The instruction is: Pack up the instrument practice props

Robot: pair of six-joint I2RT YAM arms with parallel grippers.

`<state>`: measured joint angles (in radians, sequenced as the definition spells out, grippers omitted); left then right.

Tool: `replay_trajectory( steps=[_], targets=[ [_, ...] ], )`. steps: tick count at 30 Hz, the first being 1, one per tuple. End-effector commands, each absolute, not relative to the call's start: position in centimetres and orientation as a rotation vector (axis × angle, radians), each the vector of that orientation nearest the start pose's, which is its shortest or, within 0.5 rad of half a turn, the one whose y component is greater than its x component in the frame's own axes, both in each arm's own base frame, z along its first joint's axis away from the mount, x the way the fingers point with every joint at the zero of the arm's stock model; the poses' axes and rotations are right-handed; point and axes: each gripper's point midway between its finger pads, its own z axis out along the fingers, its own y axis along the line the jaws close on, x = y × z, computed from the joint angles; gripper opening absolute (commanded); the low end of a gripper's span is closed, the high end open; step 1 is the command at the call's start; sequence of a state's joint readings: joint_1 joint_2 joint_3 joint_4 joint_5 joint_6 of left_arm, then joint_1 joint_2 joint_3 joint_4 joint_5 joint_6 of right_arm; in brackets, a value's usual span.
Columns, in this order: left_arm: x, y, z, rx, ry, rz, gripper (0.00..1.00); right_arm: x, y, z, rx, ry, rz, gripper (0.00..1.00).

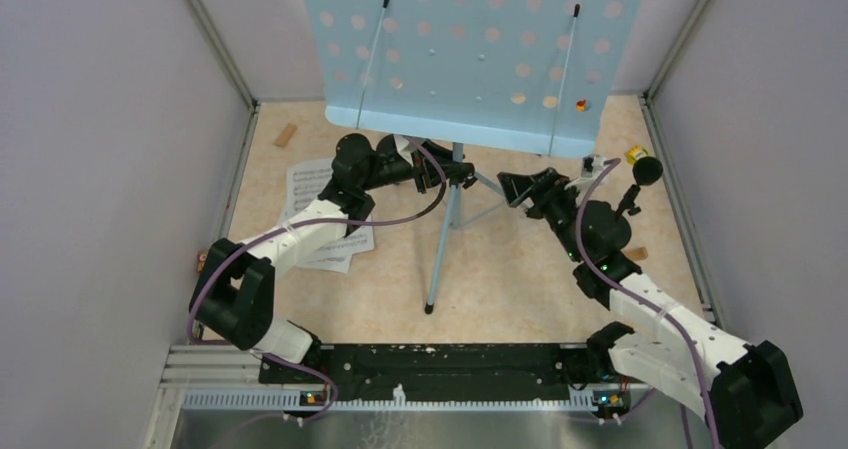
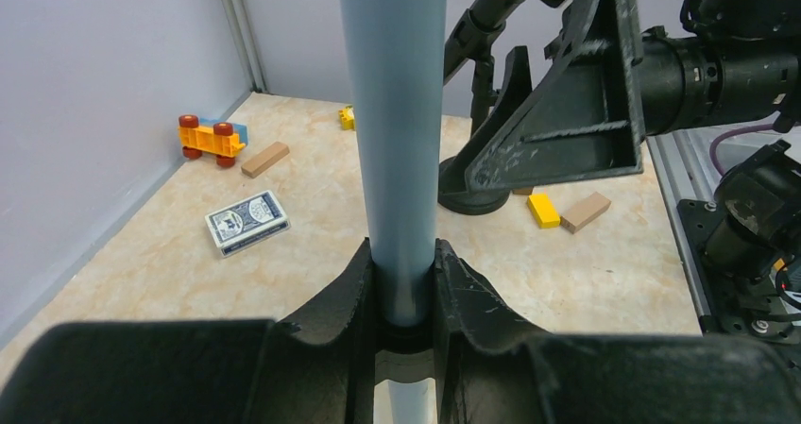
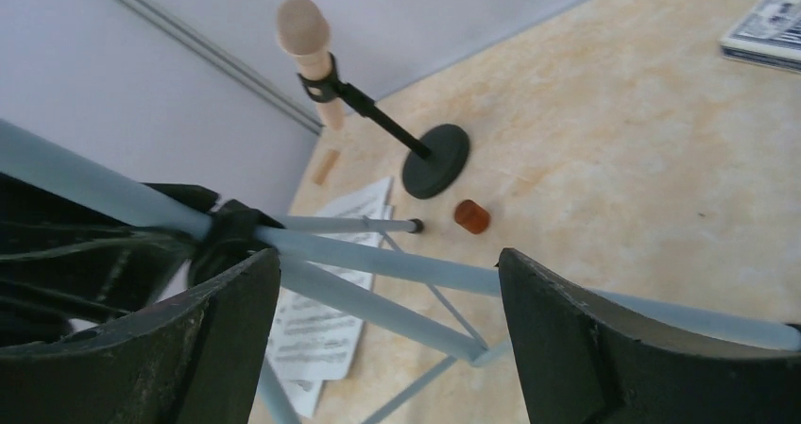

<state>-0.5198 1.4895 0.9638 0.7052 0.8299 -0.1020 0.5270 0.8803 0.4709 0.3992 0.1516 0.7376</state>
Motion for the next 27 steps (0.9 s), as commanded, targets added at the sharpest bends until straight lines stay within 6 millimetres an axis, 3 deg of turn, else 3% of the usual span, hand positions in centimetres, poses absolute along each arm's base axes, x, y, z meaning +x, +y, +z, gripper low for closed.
replay_trajectory(
  steps=[1,4,11,21,22,23,25,27],
  targets=[
    [31.4,-33.5,27.9,1.021,1.252,-1.082,0.0,30.0,18.8,30.0,0.285,1.364,1.062,0.84],
    [31.6,-33.2,26.8,1.005,1.273,-1.037,0.0,30.4,19.0,30.4,0.285,1.357,1.065,0.84],
    [31.8,-33.6,26.6,1.014,1.281,-1.059,0.0,31.2,19.8,30.0,0.285,1.402,1.055,0.84],
    [31.9,-33.4,26.7,1.013,1.281,-1.046,0.0,31.1,22.4,29.8,0.245,1.43,1.099,0.84],
    [31.9,-33.5,26.7,1.014,1.282,-1.047,0.0,28.2,25.3,29.6,0.109,1.519,1.289,0.87],
    [32.0,-33.5,26.7,1.013,1.282,-1.046,0.0,25.4,27.1,30.4,0.309,1.652,1.656,0.84],
    [31.9,-33.5,26.7,1.015,1.281,-1.047,0.0,25.4,26.5,30.1,0.296,1.704,1.564,0.85],
    [32.0,-33.4,26.8,1.015,1.28,-1.04,0.0,26.2,24.9,29.5,0.251,1.724,1.352,0.85]
  ],
)
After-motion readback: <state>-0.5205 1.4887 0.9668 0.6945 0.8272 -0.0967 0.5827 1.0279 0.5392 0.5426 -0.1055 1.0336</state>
